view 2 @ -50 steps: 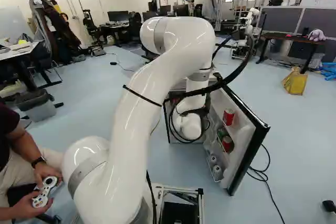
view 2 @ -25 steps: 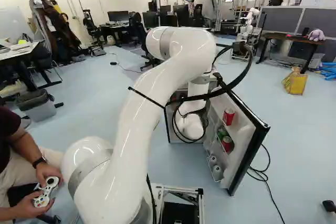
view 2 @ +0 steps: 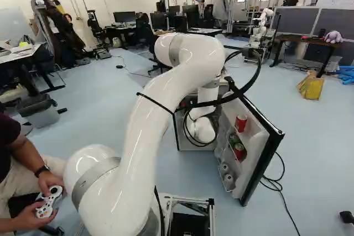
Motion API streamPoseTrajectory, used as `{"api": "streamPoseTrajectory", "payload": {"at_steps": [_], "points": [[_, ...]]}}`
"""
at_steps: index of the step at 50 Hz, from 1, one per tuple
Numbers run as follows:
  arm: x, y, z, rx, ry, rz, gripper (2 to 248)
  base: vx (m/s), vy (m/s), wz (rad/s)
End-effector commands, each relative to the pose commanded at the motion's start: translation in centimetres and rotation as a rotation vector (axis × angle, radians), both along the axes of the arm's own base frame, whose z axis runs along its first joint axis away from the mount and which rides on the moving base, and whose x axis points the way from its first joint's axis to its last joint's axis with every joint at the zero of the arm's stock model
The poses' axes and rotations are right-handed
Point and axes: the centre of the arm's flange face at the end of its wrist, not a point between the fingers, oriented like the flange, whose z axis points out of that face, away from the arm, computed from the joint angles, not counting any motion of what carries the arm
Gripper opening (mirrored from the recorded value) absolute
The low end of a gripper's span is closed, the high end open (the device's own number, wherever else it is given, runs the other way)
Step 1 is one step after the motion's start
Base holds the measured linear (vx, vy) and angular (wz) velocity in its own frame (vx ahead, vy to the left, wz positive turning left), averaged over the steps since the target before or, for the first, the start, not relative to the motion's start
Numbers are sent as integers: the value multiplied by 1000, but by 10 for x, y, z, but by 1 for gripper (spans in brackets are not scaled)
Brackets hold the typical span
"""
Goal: Grab a drink from the fridge
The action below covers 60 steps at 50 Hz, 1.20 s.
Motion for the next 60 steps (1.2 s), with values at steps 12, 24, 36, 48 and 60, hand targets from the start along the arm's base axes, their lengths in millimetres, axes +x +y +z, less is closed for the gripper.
{"api": "streamPoseTrajectory", "payload": {"at_steps": [12,24,36,48,60], "points": [[18,3,-6,-16,9,23,247,0,0,0],[35,8,-13,-33,27,48,247,0,0,0],[49,10,-19,-49,46,62,247,0,0,0],[61,9,-25,-65,67,70,247,0,0,0],[72,7,-31,-81,89,77,247,0,0,0]]}}
